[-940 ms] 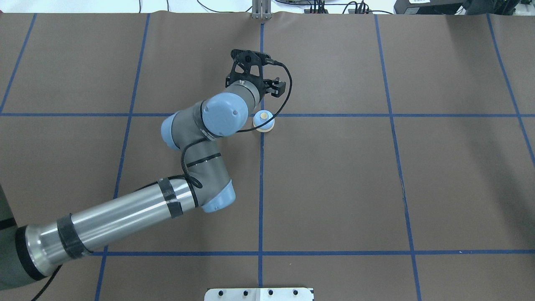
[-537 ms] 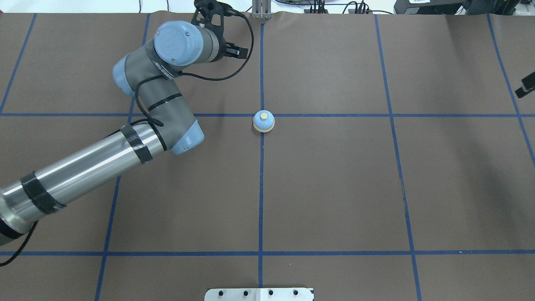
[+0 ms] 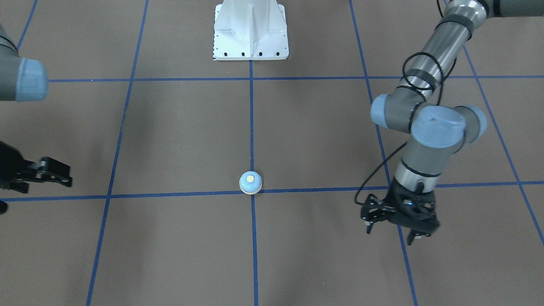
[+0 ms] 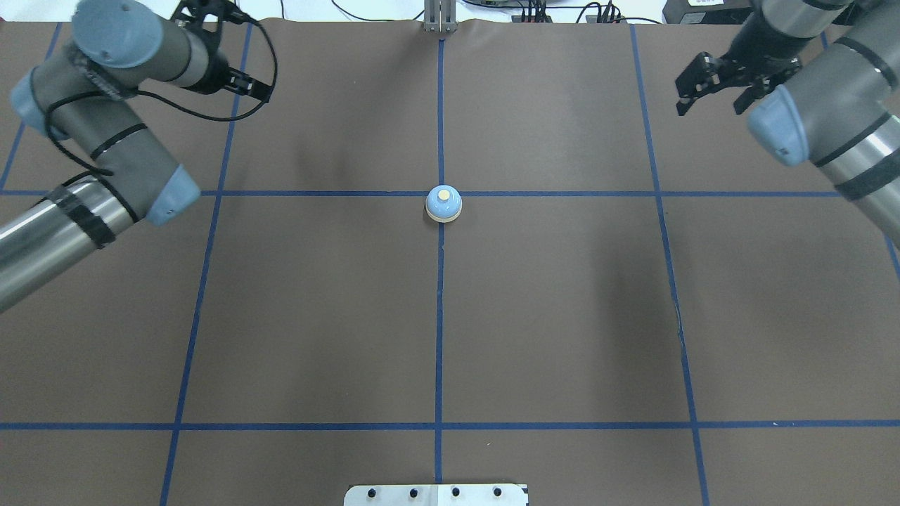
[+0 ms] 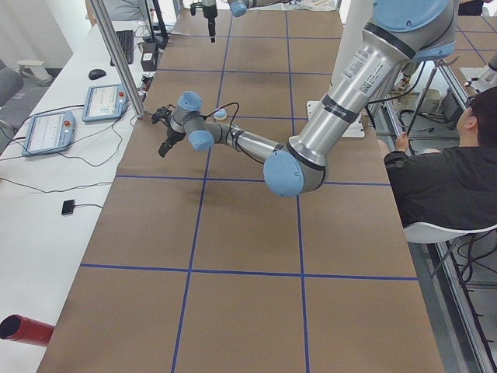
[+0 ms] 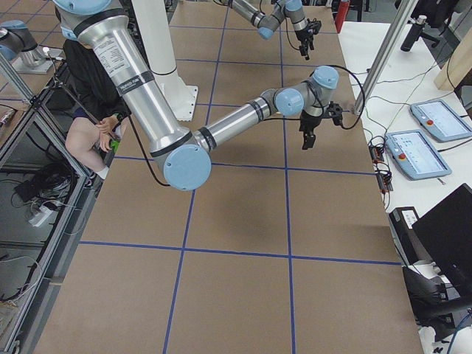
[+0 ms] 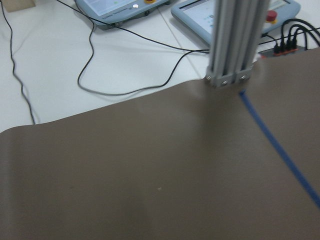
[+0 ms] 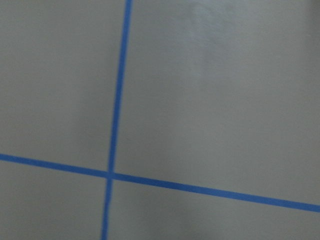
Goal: Place and press bell with both arms
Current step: 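Withdraw the left gripper from the bell while the right arm approaches, then move the right gripper above the bell's top button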
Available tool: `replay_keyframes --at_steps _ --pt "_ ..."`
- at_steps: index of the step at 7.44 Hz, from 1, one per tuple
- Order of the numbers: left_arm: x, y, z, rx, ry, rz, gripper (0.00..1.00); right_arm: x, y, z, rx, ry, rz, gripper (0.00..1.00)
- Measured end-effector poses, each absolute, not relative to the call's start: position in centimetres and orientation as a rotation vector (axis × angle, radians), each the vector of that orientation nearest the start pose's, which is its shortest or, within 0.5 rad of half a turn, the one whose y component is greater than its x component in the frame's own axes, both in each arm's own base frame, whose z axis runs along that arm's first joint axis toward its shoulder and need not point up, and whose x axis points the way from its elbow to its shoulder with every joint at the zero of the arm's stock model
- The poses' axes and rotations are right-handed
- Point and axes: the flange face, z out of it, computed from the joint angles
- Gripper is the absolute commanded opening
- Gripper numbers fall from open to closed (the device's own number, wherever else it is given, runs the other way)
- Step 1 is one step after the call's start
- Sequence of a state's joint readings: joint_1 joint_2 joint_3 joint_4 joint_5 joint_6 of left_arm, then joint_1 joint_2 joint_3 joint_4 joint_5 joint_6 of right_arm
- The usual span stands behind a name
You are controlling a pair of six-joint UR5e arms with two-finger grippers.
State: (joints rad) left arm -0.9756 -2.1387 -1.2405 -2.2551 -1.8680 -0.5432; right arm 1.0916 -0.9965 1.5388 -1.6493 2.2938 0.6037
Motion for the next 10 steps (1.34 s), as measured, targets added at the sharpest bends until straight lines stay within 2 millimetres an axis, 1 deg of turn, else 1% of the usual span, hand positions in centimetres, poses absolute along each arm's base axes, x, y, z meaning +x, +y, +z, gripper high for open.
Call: replay_keyframes --at_steps 1,2,3,4,5,6,7,8,9,10 --pt "28.6 -66.6 44.7 0.583 0.728 0.215 1.0 -29.6 -64.1 30.6 0.005 -0.835 -0.015 0.24" --pt "24.3 -65.2 48.8 0.543 0.729 0.236 1.0 -33.2 -63.3 27.4 -0.001 -0.839 0.01 0.03" --pt "20.4 -63.3 53.0 0.503 0.722 0.26 1.0 -36.6 -62.1 24.6 0.002 -0.837 0.035 0.0" --pt "17.2 -61.2 57.1 0.467 0.71 0.284 1.0 -39.6 -60.9 22.3 0.013 -0.828 0.058 0.0" --pt "14.5 -59.1 60.6 0.431 0.703 0.301 1.0 -42.2 -59.6 20.7 0.032 -0.819 0.065 0.0" --pt "12.4 -57.4 63.1 0.397 0.708 0.304 1.0 -44.4 -58.7 20.1 0.05 -0.821 0.058 0.0" --pt "10.5 -56.4 64.2 0.366 0.719 0.288 1.0 -46.7 -58.5 20.3 0.068 -0.832 0.049 0.0" --pt "8.7 -56.1 64.3 0.337 0.718 0.276 1.0 -49.3 -58.4 20.3 0.083 -0.84 0.047 0.0" --pt "6.7 -56.0 63.7 0.311 0.7 0.284 1.0 -51.3 -58.3 19.9 0.095 -0.841 0.047 0.0" --pt "4.1 -56.0 62.6 0.285 0.671 0.306 1.0 -52.6 -58.0 19.5 0.1 -0.841 0.043 0.0"
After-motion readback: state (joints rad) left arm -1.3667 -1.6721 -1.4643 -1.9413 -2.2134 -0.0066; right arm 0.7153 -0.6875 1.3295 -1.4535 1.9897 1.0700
